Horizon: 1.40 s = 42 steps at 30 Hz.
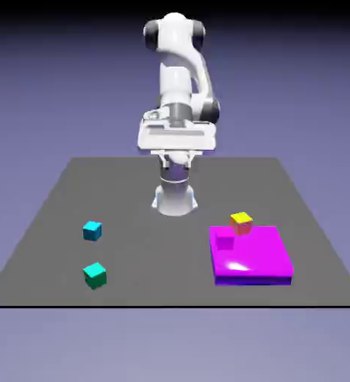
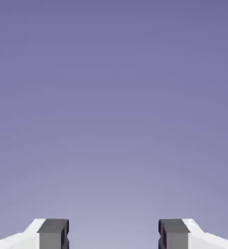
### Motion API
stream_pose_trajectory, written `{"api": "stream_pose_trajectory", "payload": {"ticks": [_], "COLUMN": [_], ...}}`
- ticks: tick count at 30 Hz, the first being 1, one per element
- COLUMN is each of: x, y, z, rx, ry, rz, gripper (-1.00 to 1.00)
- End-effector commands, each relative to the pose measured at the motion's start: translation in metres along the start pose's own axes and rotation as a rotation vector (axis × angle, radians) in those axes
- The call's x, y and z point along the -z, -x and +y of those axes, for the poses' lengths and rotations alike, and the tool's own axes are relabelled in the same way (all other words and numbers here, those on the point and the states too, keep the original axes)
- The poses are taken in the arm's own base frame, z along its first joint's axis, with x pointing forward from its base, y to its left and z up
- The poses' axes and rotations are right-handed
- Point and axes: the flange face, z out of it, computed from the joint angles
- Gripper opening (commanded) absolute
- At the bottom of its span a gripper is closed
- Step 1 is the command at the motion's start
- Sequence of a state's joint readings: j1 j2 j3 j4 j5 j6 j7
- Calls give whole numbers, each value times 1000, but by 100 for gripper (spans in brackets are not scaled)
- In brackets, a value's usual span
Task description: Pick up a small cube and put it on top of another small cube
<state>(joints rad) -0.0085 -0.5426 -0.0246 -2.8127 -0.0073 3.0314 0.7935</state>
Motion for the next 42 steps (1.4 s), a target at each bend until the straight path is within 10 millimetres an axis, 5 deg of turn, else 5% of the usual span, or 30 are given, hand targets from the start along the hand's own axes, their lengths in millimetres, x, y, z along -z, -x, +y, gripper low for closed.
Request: {"api": "stream_pose_trajectory", "payload": {"ticks": [1, 13, 25, 37, 38, 42], "x": [-9, -74, -61, -112, -112, -97], "y": [-6, -36, 10, 42, 42, 29], "z": [14, 212, 410, 447, 447, 437], "rx": [-70, -917, -1732, -1732, -1732, -1726], "ry": [33, 444, 872, 872, 872, 872], "rz": [-8, 2, 202, 202, 202, 207], "gripper": [0, 0, 0, 0, -100, -100]}}
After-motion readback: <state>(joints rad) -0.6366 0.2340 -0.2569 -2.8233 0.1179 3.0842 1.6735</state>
